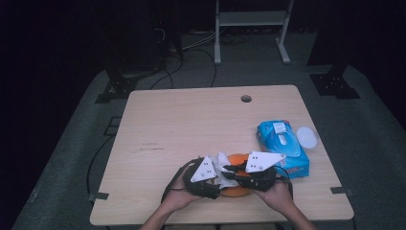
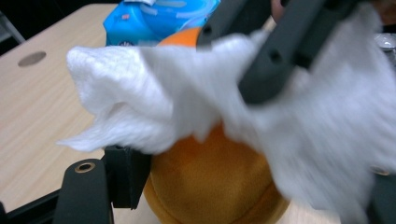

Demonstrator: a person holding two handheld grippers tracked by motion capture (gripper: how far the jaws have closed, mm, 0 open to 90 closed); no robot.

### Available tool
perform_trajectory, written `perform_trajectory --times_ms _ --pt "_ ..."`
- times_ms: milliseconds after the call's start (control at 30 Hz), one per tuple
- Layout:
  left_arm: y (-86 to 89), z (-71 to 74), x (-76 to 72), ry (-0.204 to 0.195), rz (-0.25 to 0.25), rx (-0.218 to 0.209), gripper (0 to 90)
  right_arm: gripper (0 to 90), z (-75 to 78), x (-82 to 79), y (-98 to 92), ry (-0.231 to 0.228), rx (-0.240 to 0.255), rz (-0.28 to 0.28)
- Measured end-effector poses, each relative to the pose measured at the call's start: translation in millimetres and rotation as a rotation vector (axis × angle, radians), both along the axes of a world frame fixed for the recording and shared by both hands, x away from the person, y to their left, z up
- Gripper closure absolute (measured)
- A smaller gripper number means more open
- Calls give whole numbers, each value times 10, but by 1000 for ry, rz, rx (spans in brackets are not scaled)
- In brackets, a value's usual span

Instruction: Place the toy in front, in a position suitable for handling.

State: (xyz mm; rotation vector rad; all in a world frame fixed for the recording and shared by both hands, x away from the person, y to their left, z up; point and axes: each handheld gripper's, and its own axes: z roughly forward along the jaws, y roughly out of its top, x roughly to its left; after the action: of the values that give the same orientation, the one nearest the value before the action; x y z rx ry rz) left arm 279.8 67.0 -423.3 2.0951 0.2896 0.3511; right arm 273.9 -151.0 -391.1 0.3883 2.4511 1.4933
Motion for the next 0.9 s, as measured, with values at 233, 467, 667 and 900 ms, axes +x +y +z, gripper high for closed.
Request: perform_trajectory --times_ms 233,467,667,900 --pt "78 -23 119 122 4 -29 160 772 -72 154 -314 25 3 -87" --pt "59 -69 107 145 1 -27 254 772 -78 167 -327 14 0 -104" --pt "99 -72 116 175 -22 -39 268 772 -70 97 -220 -8 -22 -86" --pt "53 -104 226 297 7 -74 93 772 -72 85 -236 -1 -27 -57"
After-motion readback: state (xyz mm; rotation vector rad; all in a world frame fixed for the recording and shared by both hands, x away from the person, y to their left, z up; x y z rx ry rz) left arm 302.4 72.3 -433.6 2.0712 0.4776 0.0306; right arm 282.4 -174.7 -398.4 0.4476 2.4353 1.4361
